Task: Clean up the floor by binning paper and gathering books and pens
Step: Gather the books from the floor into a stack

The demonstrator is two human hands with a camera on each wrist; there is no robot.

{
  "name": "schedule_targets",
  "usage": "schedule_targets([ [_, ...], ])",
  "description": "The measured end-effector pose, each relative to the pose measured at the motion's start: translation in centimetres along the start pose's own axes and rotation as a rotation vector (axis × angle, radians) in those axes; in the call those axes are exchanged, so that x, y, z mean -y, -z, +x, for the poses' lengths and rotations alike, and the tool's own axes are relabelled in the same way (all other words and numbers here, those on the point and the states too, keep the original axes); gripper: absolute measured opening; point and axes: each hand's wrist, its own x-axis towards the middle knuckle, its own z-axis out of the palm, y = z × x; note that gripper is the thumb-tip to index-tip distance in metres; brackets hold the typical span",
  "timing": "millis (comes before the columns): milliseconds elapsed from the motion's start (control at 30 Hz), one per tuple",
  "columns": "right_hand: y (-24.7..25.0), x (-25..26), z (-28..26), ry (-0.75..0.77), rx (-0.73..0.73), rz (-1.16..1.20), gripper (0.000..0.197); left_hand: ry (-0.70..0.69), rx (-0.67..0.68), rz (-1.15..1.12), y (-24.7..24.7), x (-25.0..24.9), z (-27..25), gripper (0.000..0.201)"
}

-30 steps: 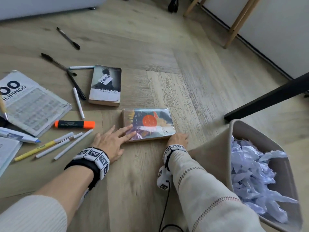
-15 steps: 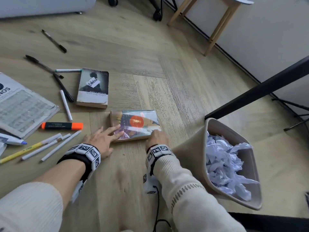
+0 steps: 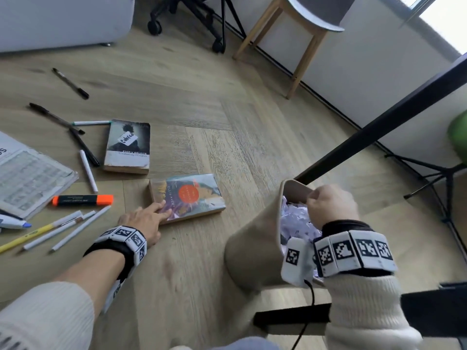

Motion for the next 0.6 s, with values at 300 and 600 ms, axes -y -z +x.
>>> schedule_targets([
  [300,0.4,11.1,-6.0,0.635,-0.371,0.309,0.016,0.022,-0.107,0.077,1.0,-0.1,-2.7,0.051],
  [600,-24.0,16.1,0.5,0.282,0.422,0.091,0.109,0.089,-0.099,-0.160,2.0,5.0,-6.7,0.022],
])
